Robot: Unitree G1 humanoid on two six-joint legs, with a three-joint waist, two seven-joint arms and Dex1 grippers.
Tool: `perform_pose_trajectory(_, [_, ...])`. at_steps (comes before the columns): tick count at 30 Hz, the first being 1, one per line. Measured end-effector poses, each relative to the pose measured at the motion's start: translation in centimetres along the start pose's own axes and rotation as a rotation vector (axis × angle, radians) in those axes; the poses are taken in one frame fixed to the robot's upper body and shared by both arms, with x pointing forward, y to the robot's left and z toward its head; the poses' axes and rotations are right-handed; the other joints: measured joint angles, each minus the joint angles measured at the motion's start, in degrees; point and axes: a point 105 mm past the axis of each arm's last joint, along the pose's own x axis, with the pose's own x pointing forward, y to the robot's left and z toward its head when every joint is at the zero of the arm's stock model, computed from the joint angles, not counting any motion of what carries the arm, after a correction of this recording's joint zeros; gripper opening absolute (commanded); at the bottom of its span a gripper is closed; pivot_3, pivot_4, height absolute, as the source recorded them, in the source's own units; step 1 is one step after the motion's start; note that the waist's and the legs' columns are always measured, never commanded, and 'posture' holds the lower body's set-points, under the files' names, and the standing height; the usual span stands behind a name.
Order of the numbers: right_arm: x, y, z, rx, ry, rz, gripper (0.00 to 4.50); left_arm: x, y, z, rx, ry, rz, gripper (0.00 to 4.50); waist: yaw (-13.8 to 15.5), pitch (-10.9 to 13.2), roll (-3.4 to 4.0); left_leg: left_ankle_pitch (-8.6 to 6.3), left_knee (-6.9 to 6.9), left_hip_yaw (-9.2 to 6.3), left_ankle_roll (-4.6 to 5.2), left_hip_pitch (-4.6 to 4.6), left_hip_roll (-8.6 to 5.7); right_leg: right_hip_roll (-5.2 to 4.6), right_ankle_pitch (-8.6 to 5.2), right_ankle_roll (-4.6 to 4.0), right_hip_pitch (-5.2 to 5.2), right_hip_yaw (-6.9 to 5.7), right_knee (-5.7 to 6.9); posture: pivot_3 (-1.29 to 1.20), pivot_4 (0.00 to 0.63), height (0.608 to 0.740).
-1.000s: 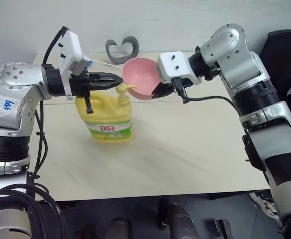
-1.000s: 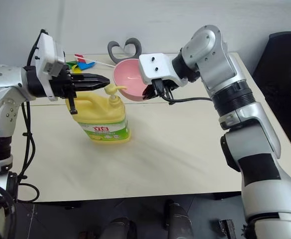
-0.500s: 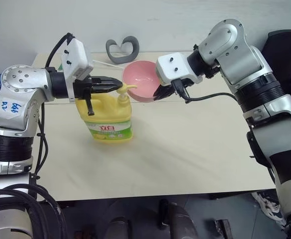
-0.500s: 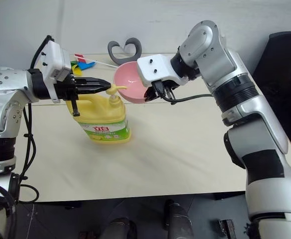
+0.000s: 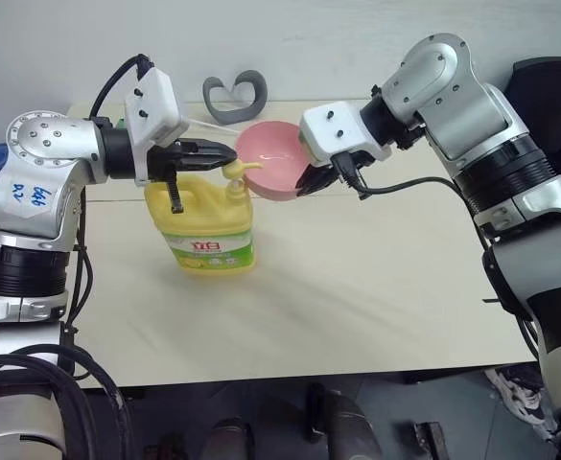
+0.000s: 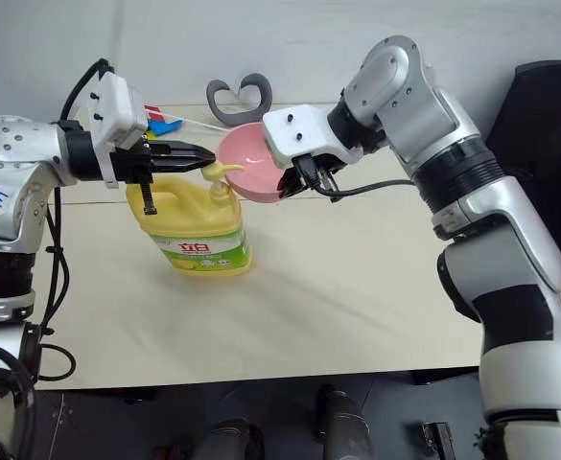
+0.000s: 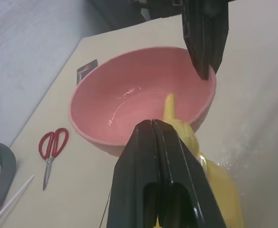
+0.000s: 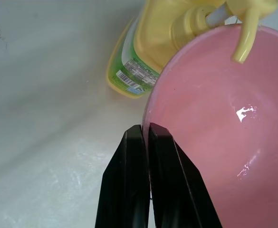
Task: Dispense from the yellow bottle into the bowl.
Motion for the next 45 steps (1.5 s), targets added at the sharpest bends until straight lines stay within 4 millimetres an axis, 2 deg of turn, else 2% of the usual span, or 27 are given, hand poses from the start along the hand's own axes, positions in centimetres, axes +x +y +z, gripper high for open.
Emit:
perform_pose_trajectory(11, [-0.1, -0.1, 0.0, -0.010, -0.001, 0.003, 0.00, 0.1, -0.4, 0.0, 0.018, 0.010, -0.031, 0.03, 0.0, 0.0, 0.00, 0.00, 0.00, 0.00, 0.00, 0.01, 0.00, -0.01, 0.00, 0.00, 0.00, 0.01, 0.01, 0.00, 0.150, 0.740])
perform_pose_trajectory(22, [0.0, 0.0, -0.1, -0.010, -0.002, 0.010, 0.00, 0.4, -0.6, -0.4, 0.228, 0.079, -0.034, 0.03, 0.0, 0.0, 0.03, 0.00, 0.01, 0.02, 0.00, 0.07, -0.01, -0.02, 0.00, 0.00, 0.04, 0.03, 0.05, 0.00, 0.150, 0.740])
perform_pose_trajectory(33, [0.0, -0.1, 0.1, -0.002, 0.000, 0.022, 0.00, 0.9, -0.5, -0.9, 0.288, 0.095, -0.030, 0.03, 0.1, -0.1, 0.15, 0.00, 0.01, 0.11, 0.00, 0.12, -0.01, -0.05, -0.03, -0.04, 0.19, 0.14, 0.26, 0.00, 0.150, 0.740])
perform_pose_trajectory(45, [0.5, 0.2, 0.2, -0.002, -0.004, 0.046, 0.00, 0.6, -1.1, -1.8, 0.330, 0.123, -0.050, 0.03, 0.0, -0.6, 0.83, -0.01, -0.04, 0.15, 0.00, 0.18, 0.00, -0.04, -0.04, -0.07, 0.22, 0.15, 0.27, 0.00, 0.150, 0.740])
